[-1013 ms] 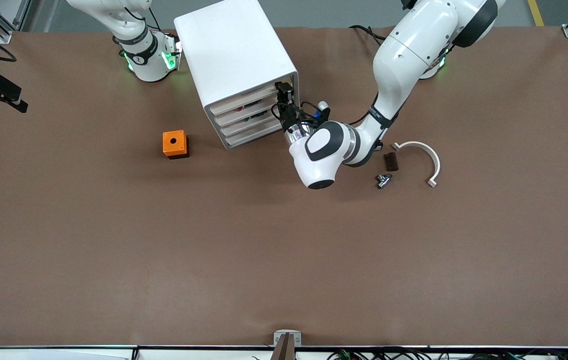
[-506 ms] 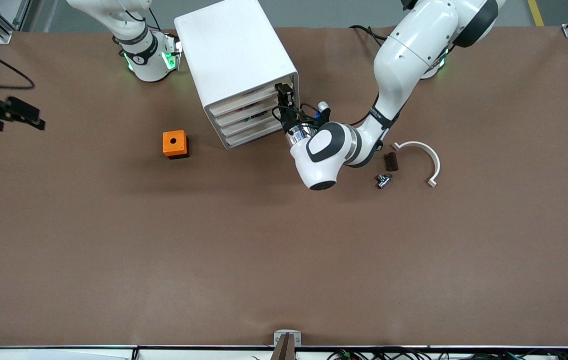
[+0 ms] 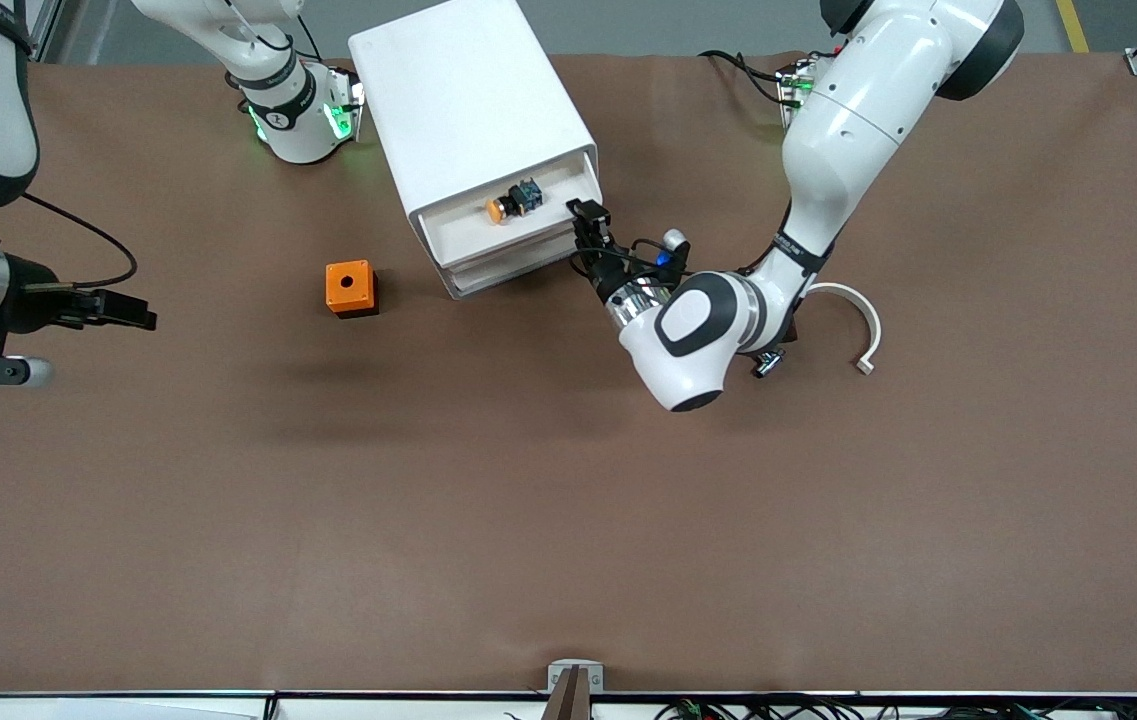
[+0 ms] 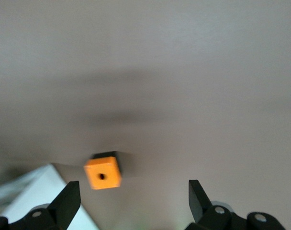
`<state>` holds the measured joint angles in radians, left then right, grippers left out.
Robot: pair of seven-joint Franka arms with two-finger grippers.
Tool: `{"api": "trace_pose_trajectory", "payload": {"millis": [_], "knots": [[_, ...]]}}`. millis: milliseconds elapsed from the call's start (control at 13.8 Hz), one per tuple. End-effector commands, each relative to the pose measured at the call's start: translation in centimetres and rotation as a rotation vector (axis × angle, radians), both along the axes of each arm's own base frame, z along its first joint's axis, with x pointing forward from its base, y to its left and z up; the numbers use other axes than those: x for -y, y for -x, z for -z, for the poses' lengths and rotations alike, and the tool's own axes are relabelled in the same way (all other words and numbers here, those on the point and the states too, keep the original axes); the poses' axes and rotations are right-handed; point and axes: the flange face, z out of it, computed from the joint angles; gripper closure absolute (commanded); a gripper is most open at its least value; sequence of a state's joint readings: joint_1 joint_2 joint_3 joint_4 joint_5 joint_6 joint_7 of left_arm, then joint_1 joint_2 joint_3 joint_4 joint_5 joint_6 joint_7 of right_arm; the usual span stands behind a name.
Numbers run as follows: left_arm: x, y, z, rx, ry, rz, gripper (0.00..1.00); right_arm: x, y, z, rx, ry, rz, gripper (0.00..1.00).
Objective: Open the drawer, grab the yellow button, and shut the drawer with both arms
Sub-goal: 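Reach the right gripper into the open drawer toward the yellow button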
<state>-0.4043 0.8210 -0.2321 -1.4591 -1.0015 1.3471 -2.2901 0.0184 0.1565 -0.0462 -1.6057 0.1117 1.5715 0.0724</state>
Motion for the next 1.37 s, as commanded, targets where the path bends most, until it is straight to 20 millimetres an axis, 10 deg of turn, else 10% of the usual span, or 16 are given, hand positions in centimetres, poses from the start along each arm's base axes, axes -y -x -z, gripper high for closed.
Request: {"api": "trace_pose_trajectory", "payload": {"millis": [0,579,796,1085,1302], "knots": [[-1.4,-2.7,0.0,0.034,0.017,-0.096,0.92,-5.8,0.6,-1.4,-0.006,0.004,0.135,0.00],[-4.6,-5.2,0.1,0.037,0.018,-0.156,0.88,-31.0,8.2,-2.0,0.002,0.143,0.611,0.00],[-4.5,-5.2,0.3,0.038,0.018,-0.160,0.83,-38.5,11.7,1.3,0.059,0.191,0.696,0.00],[-4.4,-5.5,-0.1,0.083,0.069,-0.163,0.27,-45.3,14.3,6.9,0.111,0.234,0.756,0.00],[-4.9,-7.2,-2.1,0.187,0.245,-0.184,0.10,-47.3,15.5,9.3,0.111,0.258,0.761,0.00]]}}
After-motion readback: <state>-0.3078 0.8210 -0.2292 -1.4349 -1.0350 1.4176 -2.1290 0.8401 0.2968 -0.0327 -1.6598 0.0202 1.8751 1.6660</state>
